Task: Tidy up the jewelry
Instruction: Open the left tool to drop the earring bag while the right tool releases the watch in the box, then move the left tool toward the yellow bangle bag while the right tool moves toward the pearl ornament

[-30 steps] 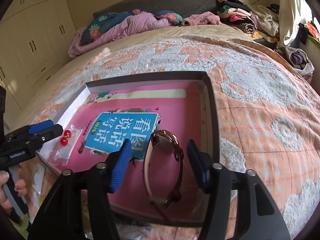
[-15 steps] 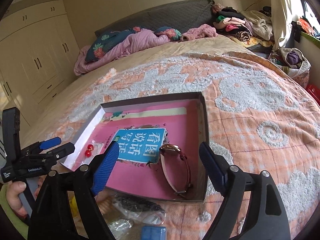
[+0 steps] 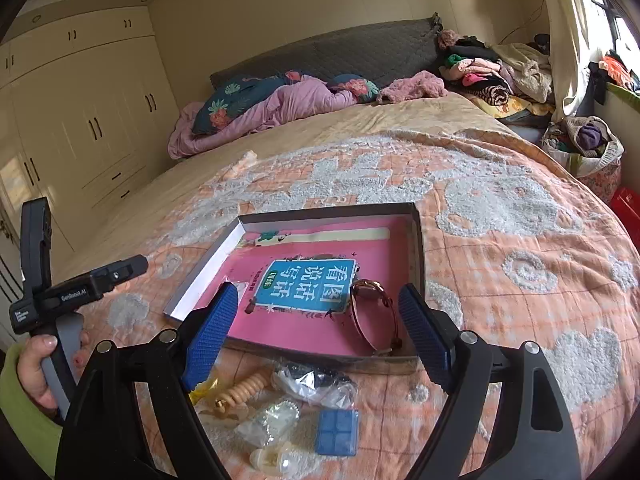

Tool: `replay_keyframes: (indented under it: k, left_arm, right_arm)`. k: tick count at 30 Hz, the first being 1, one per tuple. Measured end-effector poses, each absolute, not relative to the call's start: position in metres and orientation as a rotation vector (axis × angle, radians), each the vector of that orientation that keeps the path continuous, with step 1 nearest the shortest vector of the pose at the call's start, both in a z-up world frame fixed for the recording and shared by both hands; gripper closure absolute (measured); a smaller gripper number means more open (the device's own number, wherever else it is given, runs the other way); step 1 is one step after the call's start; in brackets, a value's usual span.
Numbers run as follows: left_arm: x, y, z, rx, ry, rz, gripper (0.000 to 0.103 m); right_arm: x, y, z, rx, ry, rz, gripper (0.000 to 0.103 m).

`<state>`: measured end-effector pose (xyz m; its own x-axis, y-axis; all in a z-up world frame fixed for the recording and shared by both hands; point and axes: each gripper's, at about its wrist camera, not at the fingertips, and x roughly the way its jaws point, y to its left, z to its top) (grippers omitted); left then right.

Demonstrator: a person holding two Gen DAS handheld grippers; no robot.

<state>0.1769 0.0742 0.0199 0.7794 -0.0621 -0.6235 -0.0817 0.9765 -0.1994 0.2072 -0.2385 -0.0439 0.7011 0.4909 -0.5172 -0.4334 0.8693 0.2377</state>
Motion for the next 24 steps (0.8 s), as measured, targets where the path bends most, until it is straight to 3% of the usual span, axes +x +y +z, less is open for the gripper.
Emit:
replay_keyframes:
  k: [24]
  left_arm:
    - [0.115,0.056,0.025,-0.174,0.655,-0.028,0.010]
  right_arm:
    - [0.151,-0.234,-0.040,0.066,0.636,0.577,0.022]
